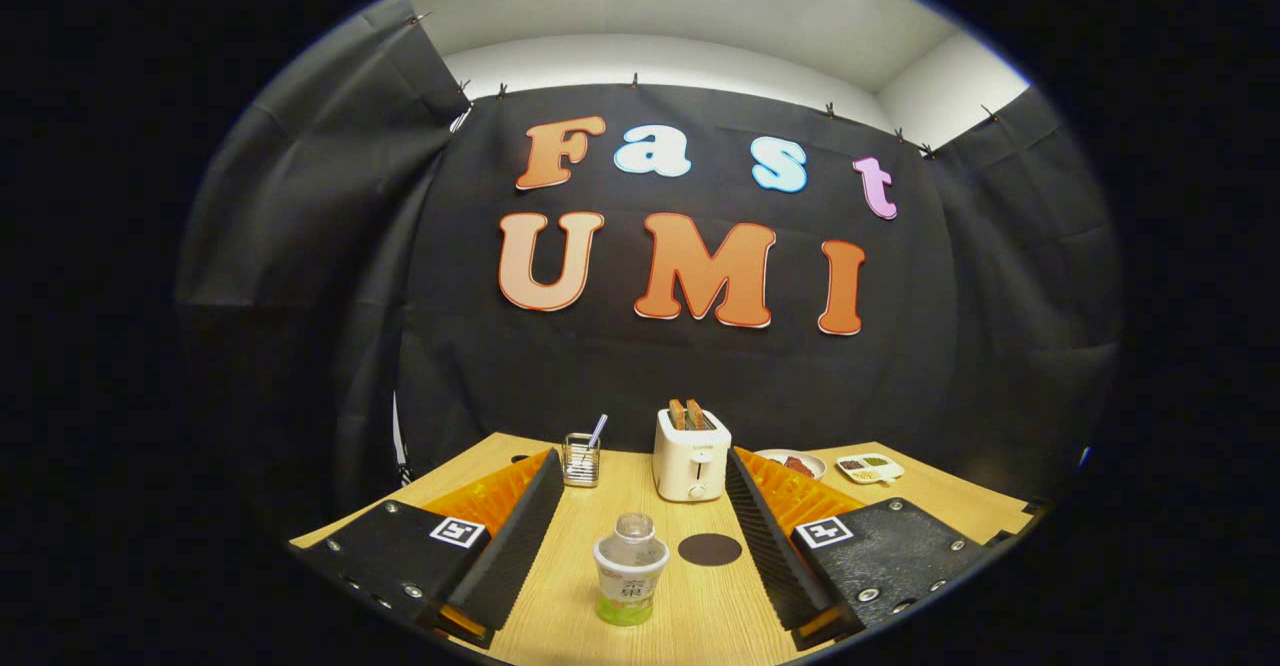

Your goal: Take the bottle from table, then pour the juice into the cup, finally place the bottle on the coaster

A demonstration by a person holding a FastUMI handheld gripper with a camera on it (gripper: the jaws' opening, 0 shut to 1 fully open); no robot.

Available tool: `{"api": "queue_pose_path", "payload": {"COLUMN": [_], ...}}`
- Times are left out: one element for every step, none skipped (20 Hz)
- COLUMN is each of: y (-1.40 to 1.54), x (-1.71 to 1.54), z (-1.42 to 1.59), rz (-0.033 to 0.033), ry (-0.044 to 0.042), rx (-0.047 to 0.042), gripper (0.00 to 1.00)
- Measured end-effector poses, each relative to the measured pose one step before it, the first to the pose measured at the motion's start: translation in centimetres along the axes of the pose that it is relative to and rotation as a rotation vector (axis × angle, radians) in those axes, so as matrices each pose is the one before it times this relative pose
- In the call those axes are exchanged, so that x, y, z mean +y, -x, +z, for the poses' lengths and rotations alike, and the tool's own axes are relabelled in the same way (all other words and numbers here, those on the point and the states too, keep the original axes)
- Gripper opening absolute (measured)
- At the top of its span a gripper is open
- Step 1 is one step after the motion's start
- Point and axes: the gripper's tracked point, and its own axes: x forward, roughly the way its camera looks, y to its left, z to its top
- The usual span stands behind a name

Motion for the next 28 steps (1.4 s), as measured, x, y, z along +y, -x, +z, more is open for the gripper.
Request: {"api": "queue_pose_path", "payload": {"y": [-0.298, -0.189, -0.208, -0.208, -0.211, -0.217, -0.327, -0.223, -0.405, -0.355, -0.342, -0.471, -0.371, -0.475, -0.374, -0.464, -0.455, -0.416, -0.340, -0.401, -0.359, -0.338, -0.271, -0.281, -0.130, -0.072, 0.004, -0.046], "x": [-0.056, 0.042, 0.064, 0.078, 0.010, -0.053, 0.102, -0.057, -0.078, 0.045, 0.230, 0.247, 0.149, 0.205, 0.353, 0.428, 0.150, 0.091, 0.156, 0.268, 0.144, -0.131, -0.078, 0.083, 0.077, -0.046, -0.078, -0.066], "z": [-1.181, -0.979, -0.825, -0.873, -0.999, -0.993, -1.128, -0.931, -0.664, -0.756, -0.792, -1.029, -0.800, -0.523, -0.705, -0.611, -0.656, -0.526, -0.512, -1.116, -1.028, -0.799, -0.872, -0.328, 0.263, -0.031, -0.038, 0.127], "rz": [0.00017, 0.00093, 0.00115, 0.00011, -0.00312, -0.00380, -0.00146, -0.00607, -0.00518, -0.00038, 0.00519, 0.01011, 0.00784, 0.01535, 0.02343, 0.02184, 0.01558, 0.01255, 0.00987, 0.01623, 0.01234, 0.00031, 0.00338, 0.00242, 0.00488, 0.00145, -0.00027, -0.00083], "ry": [0.00585, 0.00563, 0.00806, 0.00600, 0.00221, -0.00353, -0.00286, 0.00186, 0.00244, -0.00264, -0.00636, -0.00633, 0.00010, -0.00024, -0.00817, -0.00981, -0.01454, -0.01036, -0.01061, -0.00729, 0.00179, 0.00759, 0.00942, 0.01056, -0.00016, -0.00600, -0.00681, -0.00777], "rx": [0.02216, 0.01129, 0.00906, 0.01018, 0.01192, 0.01446, 0.01743, 0.01526, 0.01252, 0.00874, 0.00490, 0.01615, 0.01329, 0.00424, 0.00765, 0.00486, 0.00878, 0.00159, 0.00502, 0.02659, 0.02493, 0.01922, 0.02221, 0.00815, -0.01438, 0.00205, -0.00458, -0.00586], "gripper": [0.97, 0.97, 0.97, 0.97, 0.97, 0.97, 0.96, 0.96, 0.95, 0.93, 0.93, 0.92, 0.91, 0.91, 0.91, 0.90, 0.89, 0.86, 0.84, 0.79, 0.78, 0.75, 0.74, 0.70, 0.68, 0.67, 0.66, 0.65]}}
